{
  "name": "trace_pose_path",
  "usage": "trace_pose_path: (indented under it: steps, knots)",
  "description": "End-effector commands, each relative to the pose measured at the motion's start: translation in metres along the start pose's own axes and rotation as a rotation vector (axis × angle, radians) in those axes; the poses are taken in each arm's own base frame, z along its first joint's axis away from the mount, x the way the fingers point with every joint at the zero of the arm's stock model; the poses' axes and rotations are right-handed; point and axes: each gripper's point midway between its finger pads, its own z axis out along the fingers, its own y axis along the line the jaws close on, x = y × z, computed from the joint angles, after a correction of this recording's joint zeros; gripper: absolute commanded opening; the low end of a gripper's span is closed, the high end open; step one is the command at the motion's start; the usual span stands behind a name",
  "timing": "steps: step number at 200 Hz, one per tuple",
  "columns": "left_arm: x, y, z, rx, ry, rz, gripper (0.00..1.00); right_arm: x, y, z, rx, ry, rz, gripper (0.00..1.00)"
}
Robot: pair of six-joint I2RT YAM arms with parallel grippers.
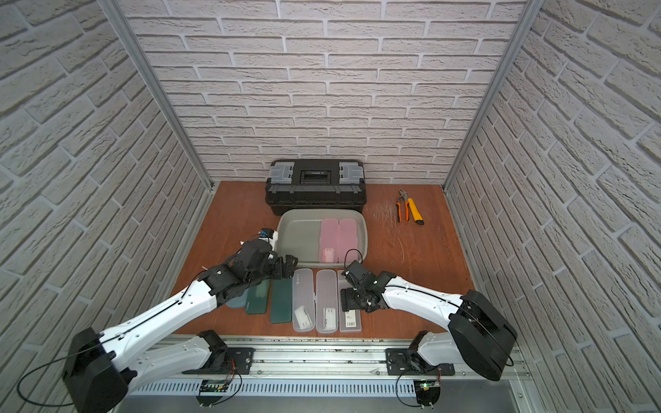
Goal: Put the pencil case into the storage box
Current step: Pick up the pencil case from the center of the board.
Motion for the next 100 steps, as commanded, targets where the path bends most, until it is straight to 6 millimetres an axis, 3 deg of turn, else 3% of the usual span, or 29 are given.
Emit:
trace_pose_path:
  steps: [1,32,67,100]
  knots:
    - [-0.018,-0.015,-0.002,0.034,-0.042,0.017,0.99,0.007,-0.036,-0.004,0.176,-0.003,0.006,0.82]
    - [-0.022,-0.019,0.002,0.033,-0.054,0.022,0.99,0.004,-0.043,-0.018,0.185,-0.051,0.008,0.85]
    - [-0.026,-0.014,-0.002,0.01,-0.083,0.023,0.99,0.002,-0.008,-0.026,-0.017,-0.055,-0.048,0.95]
    - [-0.023,-0.003,-0.012,-0.02,-0.105,0.025,0.98,0.014,-0.004,-0.018,-0.043,-0.024,-0.034,0.96]
